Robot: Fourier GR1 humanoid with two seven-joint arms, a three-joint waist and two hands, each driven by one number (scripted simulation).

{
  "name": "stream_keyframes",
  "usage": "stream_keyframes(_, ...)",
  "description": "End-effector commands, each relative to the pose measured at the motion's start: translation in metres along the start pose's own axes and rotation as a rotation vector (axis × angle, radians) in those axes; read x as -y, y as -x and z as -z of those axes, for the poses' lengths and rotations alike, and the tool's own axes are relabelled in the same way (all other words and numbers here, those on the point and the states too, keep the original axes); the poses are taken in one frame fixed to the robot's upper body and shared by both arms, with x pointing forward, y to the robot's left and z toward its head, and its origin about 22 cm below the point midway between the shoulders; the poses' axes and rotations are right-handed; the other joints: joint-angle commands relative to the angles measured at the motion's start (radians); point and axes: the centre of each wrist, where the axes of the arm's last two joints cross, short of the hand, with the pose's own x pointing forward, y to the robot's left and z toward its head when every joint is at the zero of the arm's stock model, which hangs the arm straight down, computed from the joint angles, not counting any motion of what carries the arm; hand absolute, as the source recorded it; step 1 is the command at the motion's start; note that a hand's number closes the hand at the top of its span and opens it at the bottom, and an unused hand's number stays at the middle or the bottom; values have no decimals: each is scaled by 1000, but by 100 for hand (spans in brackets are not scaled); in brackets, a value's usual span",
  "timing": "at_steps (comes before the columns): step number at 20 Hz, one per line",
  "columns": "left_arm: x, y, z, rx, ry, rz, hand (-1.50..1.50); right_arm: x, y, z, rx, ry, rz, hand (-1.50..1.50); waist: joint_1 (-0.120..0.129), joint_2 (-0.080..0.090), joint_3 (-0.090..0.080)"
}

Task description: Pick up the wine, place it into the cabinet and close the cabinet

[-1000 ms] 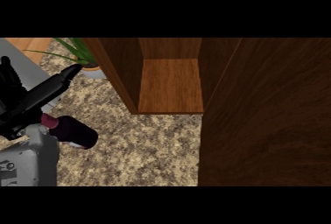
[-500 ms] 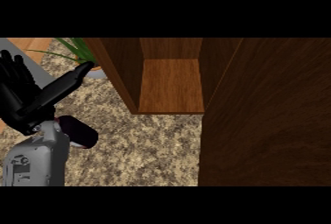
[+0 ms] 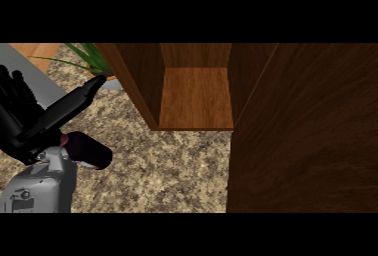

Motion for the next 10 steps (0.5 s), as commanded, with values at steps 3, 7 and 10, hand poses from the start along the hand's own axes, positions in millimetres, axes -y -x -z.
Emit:
stream_keyframes(3,-20,18,-7,-20,-34,30,-150,1,-6,1,9,16,9,-150,1,0,0)
stream_keyframes(7,-11,11,-10,-18,-86,58,-150,0,6,5,18,16,5,-150,1,0,0)
stream_keyframes(10,-41,28,-22,-29,-100,76,-150,2,-11,-2,18,22,-10,-150,1,0,0)
